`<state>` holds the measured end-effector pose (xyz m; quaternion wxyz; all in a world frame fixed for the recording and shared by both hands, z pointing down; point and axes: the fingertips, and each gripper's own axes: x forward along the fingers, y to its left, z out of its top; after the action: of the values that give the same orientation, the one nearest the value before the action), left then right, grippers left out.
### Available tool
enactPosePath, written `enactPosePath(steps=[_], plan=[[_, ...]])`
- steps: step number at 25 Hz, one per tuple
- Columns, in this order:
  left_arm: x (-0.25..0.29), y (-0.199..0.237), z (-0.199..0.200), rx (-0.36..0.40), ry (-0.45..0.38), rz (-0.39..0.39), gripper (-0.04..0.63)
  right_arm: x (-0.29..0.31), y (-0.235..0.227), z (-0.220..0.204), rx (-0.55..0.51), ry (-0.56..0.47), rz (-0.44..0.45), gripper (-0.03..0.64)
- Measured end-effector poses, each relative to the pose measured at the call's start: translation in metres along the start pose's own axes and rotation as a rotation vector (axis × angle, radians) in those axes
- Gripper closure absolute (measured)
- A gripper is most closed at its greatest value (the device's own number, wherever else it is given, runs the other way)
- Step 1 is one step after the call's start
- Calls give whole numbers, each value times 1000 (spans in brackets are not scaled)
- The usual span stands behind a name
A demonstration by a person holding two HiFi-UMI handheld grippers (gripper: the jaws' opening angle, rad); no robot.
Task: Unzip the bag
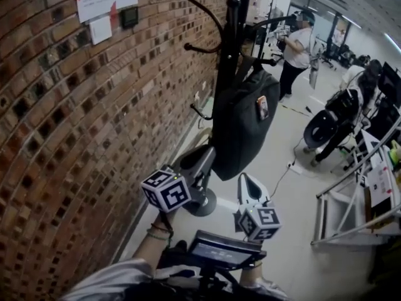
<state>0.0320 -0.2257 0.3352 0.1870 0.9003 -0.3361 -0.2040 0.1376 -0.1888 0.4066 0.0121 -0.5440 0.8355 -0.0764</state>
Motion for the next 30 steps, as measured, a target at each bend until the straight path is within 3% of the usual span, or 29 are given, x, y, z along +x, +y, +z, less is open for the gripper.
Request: enactPosePath(steps=[11,15,20,26,30], plan=[[53,12,26,78,90,-163,532,19,-13,-8,7,0,-120,627],[63,10,34,17,93,-227,532,21,-9,-6,15,14,-148,627],[71,14,35,-23,123,-234,532,25,-8,-9,17,28,-166,627],[73,-2,50,-114,45,-328,532,26,-8,-8,17,33,-181,627],[75,-7,53,-106,37,-347,532,28,-8,-10,12,38,-183,627]])
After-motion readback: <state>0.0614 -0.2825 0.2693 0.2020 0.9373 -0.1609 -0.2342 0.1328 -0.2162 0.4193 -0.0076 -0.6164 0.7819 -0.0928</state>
